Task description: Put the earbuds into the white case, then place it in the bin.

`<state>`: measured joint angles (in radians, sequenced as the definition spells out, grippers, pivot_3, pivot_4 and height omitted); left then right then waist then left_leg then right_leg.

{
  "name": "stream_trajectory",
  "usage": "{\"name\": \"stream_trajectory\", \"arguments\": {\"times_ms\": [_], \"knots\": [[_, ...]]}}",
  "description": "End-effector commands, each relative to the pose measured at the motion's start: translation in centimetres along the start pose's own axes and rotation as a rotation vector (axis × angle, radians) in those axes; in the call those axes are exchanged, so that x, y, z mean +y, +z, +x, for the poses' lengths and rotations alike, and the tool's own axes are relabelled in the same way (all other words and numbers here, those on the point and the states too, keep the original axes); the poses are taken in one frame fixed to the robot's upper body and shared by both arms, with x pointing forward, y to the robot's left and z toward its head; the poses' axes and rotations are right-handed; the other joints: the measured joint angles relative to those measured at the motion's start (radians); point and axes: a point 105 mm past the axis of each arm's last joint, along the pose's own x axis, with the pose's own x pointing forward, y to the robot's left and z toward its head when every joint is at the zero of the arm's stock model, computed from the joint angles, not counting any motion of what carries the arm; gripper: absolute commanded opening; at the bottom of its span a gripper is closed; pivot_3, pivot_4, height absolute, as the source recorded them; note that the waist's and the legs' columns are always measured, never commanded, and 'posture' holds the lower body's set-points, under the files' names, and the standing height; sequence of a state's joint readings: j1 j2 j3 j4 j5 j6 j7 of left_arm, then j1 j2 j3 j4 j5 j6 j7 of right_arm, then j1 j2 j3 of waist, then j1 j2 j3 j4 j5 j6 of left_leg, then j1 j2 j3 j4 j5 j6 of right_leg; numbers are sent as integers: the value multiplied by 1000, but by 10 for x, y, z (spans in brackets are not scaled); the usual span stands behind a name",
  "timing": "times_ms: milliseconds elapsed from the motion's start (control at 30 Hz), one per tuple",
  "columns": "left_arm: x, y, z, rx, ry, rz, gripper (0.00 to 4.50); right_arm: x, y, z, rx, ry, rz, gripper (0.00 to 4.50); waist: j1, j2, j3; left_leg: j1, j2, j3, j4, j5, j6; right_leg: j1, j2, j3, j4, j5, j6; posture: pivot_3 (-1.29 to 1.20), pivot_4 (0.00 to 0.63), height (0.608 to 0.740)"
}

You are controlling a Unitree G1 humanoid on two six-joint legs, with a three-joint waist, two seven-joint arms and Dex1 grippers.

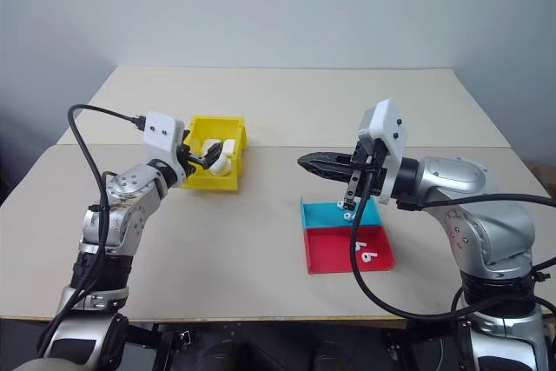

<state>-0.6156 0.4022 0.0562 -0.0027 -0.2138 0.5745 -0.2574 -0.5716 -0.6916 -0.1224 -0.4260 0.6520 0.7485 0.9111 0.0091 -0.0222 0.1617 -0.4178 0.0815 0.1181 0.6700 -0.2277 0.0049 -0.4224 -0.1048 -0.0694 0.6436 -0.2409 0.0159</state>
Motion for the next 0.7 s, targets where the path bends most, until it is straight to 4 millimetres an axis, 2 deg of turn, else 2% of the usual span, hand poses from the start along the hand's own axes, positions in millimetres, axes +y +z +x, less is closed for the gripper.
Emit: {"name": "stream_trajectory", "arguments": {"times_ms": [33, 100, 200, 400, 567, 700], "knots": [[8, 22, -9, -81, 19, 13, 4417, 5, 6, -2, -4, 9, -43, 0, 1, 0, 0, 0, 0, 0, 0, 0, 0, 0, 0, 0, 0, 0, 0, 0, 150, 740], [6, 34, -21, -155, -15, 0, 4417, 2, 1, -4, 26, -14, -45, 0, 1, 0, 0, 0, 0, 0, 0, 0, 0, 0, 0, 0, 0, 0, 0, 0, 150, 740], [6, 49, -44, -241, -38, 70, 4417, 0, -6, -6, 53, -47, -43, 0, -1, 0, 0, 0, 0, 0, 0, 0, 0, 0, 0, 0, 0, 0, 0, 0, 150, 740], [1, 62, -110, -244, -357, 14, 4417, 1, -36, -14, 136, -122, -92, 0, -2, 0, 0, 1, 1, 0, 0, 0, -1, 0, 0, 0, 1, 0, 0, 0, 150, 740], [-2, 53, -153, -112, -504, 29, 4417, 12, -45, -24, 178, -80, -90, 0, 0, 0, 0, 3, 1, 0, -1, 0, -1, 1, -1, 1, 1, 0, 1, 0, 150, 740], [-1, 41, -172, -11, -525, 72, 4417, 16, -44, -30, 187, -54, -104, 0, 1, 0, 0, 3, 1, 0, -1, 0, 0, 1, 0, 1, 0, -1, 1, 0, 150, 740]]}}
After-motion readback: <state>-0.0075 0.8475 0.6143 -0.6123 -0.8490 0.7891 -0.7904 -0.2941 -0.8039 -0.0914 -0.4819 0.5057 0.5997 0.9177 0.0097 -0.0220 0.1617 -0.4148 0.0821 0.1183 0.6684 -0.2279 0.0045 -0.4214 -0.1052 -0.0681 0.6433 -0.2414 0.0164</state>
